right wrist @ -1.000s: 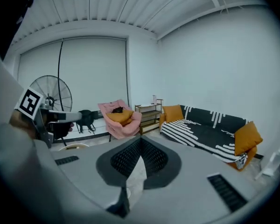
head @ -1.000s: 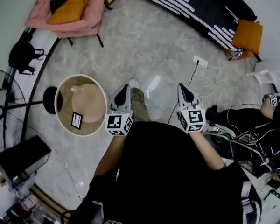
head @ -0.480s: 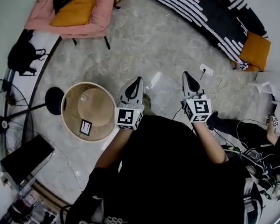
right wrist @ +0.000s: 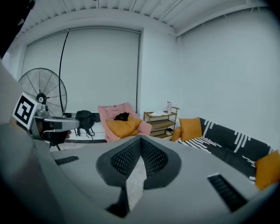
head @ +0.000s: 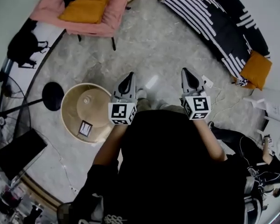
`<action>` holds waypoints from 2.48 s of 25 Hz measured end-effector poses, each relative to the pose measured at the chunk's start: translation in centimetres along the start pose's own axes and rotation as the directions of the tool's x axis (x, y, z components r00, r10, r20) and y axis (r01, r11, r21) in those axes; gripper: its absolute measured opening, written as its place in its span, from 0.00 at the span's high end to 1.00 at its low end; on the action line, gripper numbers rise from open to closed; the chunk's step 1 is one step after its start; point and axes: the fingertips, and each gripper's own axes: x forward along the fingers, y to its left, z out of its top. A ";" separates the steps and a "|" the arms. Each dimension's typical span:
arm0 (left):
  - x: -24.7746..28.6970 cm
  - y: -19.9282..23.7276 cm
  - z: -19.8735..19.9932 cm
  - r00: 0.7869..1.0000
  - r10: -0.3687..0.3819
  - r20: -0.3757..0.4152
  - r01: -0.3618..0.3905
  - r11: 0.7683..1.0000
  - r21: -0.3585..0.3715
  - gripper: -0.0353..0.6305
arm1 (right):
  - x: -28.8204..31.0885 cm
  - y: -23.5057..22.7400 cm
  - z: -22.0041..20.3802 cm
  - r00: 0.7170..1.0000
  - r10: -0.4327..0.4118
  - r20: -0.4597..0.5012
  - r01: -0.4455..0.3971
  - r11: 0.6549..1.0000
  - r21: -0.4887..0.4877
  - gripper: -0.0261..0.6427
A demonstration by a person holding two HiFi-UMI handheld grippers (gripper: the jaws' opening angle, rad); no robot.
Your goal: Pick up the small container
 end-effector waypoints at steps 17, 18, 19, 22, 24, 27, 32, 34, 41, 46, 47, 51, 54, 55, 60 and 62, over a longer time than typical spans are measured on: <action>-10.8 17.2 1.2 0.845 0.531 0.062 -0.522 0.844 -0.121 0.92 | 18.0 17.3 9.8 0.875 0.483 0.036 -0.458 0.849 -0.264 0.93; -11.2 18.0 1.1 0.816 0.575 0.062 -0.564 0.815 -0.131 0.92 | 19.2 18.8 10.1 0.847 0.530 0.030 -0.497 0.813 -0.303 0.93; -11.6 18.6 1.1 0.781 0.622 0.054 -0.610 0.779 -0.144 0.92 | 20.5 20.3 10.4 0.815 0.580 0.019 -0.538 0.768 -0.349 0.93; -12.9 20.8 0.2 0.674 0.739 -0.007 -0.725 0.660 -0.197 0.92 | 24.1 24.8 10.9 0.704 0.709 -0.043 -0.666 0.637 -0.388 0.93; -13.8 22.5 -0.5 0.612 0.790 -0.046 -0.776 0.587 -0.232 0.92 | 26.4 27.6 12.4 0.641 0.765 -0.063 -0.722 0.572 -0.389 0.93; -14.5 24.1 -1.4 0.527 0.846 -0.086 -0.832 0.491 -0.259 0.92 | 28.8 31.2 15.0 0.557 0.828 -0.073 -0.767 0.479 -0.426 0.93; -14.8 25.4 -1.2 0.378 0.918 -0.116 -0.897 0.333 -0.292 0.92 | 32.2 35.3 16.6 0.426 0.897 -0.123 -0.823 0.327 -0.465 0.93; -14.5 25.6 -1.7 0.333 0.933 -0.139 -0.912 0.281 -0.298 0.92 | 33.1 36.2 16.5 0.383 0.912 -0.148 -0.838 0.276 -0.470 0.93; -15.1 26.1 -3.5 0.177 0.962 -0.207 -0.943 0.105 -0.317 0.92 | 33.9 39.7 15.2 0.228 0.949 -0.219 -0.879 0.103 -0.466 0.93; -15.5 24.6 -4.3 0.072 0.969 -0.238 -0.945 -0.011 -0.328 0.92 | 34.0 41.2 13.8 0.124 0.953 -0.276 -0.886 -0.020 -0.464 0.93; -15.5 24.2 -4.5 0.056 0.968 -0.244 -0.944 -0.028 -0.329 0.92 | 34.0 41.5 13.5 0.107 0.952 -0.286 -0.886 -0.039 -0.461 0.93; -16.4 22.6 -5.3 -0.008 0.965 -0.263 -0.933 -0.101 -0.346 0.92 | 33.2 42.7 11.7 0.054 0.938 -0.341 -0.885 -0.113 -0.451 0.93; -17.6 21.5 -6.1 -0.049 0.960 -0.275 -0.922 -0.149 -0.357 0.92 | 31.8 44.2 10.5 0.007 0.931 -0.364 -0.884 -0.164 -0.438 0.93; -18.0 21.1 -6.4 -0.061 0.958 -0.279 -0.918 -0.164 -0.360 0.92 | 31.2 44.6 10.2 -0.008 0.929 -0.371 -0.882 -0.181 -0.434 0.93; -19.7 20.2 -7.5 -0.106 0.954 -0.282 -0.896 -0.214 -0.390 0.92 | 28.4 46.7 8.9 -0.073 0.914 -0.400 -0.870 -0.255 -0.423 0.93; -20.4 20.0 -8.0 -0.121 0.955 -0.272 -0.882 -0.229 -0.412 0.92 | 27.2 47.2 8.4 -0.099 0.906 -0.411 -0.866 -0.282 -0.413 0.93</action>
